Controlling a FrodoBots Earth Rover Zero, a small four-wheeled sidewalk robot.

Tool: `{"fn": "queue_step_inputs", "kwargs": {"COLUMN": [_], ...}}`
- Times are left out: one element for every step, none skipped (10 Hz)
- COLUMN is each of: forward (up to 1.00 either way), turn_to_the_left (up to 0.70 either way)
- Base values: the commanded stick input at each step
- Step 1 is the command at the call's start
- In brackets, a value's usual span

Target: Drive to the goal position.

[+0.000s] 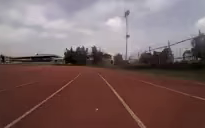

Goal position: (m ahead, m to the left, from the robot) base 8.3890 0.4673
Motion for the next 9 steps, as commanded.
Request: {"fn": "queue_step_inputs", "kwargs": {"forward": [0.45,0.45,0.45,0.45,0.45,0.45,0.45,0.45,0.45], "turn_to_the_left": [0.00,0.00,0.00,0.00,0.00,0.00,0.00,0.00,0.00]}}
